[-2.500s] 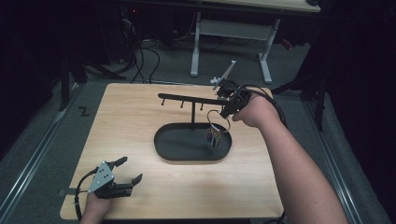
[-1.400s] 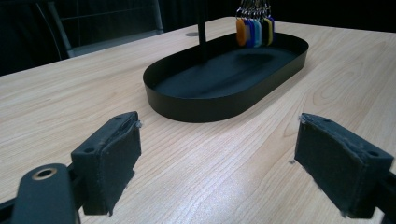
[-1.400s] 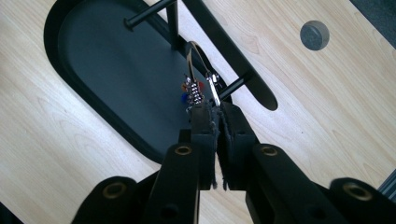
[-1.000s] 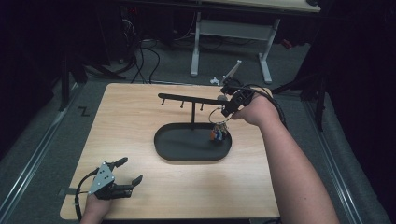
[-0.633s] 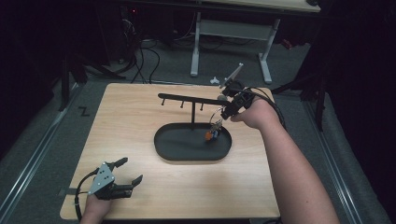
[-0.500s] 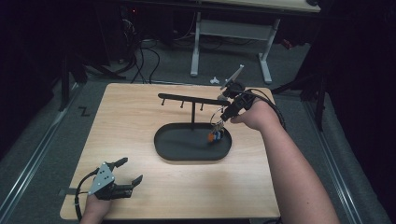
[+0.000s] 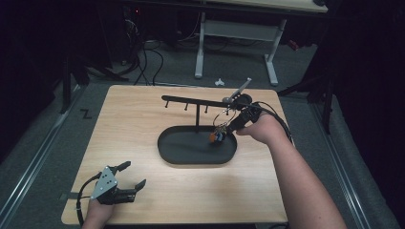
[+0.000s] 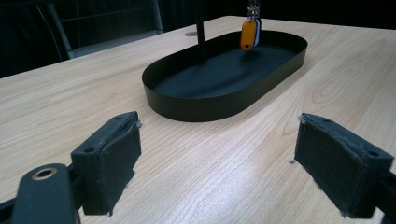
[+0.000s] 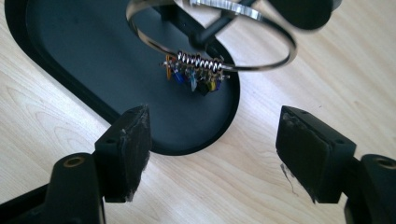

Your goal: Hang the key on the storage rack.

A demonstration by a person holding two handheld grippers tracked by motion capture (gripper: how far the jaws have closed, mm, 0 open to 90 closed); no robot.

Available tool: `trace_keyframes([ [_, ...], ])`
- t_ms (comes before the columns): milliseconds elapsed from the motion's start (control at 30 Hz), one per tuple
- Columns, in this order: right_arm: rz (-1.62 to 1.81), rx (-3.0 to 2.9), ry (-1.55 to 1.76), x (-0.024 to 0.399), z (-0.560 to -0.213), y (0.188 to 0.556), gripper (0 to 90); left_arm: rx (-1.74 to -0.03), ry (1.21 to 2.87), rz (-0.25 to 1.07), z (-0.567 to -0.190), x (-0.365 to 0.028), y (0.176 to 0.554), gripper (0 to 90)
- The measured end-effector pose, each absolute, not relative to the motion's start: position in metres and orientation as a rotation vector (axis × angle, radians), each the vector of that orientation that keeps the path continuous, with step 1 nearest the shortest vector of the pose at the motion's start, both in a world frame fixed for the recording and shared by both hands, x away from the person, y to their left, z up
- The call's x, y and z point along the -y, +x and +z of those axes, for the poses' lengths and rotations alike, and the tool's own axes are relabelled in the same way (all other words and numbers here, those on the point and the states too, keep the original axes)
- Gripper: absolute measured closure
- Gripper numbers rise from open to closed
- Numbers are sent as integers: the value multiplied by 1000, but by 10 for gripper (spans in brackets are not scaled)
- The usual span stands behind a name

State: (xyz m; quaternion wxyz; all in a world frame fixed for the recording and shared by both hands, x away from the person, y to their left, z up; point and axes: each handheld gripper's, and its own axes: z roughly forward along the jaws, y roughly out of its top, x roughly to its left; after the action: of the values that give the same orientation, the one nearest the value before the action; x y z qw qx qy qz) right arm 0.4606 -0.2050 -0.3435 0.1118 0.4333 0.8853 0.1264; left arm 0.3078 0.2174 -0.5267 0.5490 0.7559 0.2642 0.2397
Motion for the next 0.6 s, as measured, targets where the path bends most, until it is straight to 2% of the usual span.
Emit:
trace_keyframes([
  [333,433,-2541,1298,226,-380,445,270,-624,1791,569,-527,-217,307,150],
  [600,488,-2428,1248,239,-416,417,282,-620,1799,575,-527,-217,307,150],
])
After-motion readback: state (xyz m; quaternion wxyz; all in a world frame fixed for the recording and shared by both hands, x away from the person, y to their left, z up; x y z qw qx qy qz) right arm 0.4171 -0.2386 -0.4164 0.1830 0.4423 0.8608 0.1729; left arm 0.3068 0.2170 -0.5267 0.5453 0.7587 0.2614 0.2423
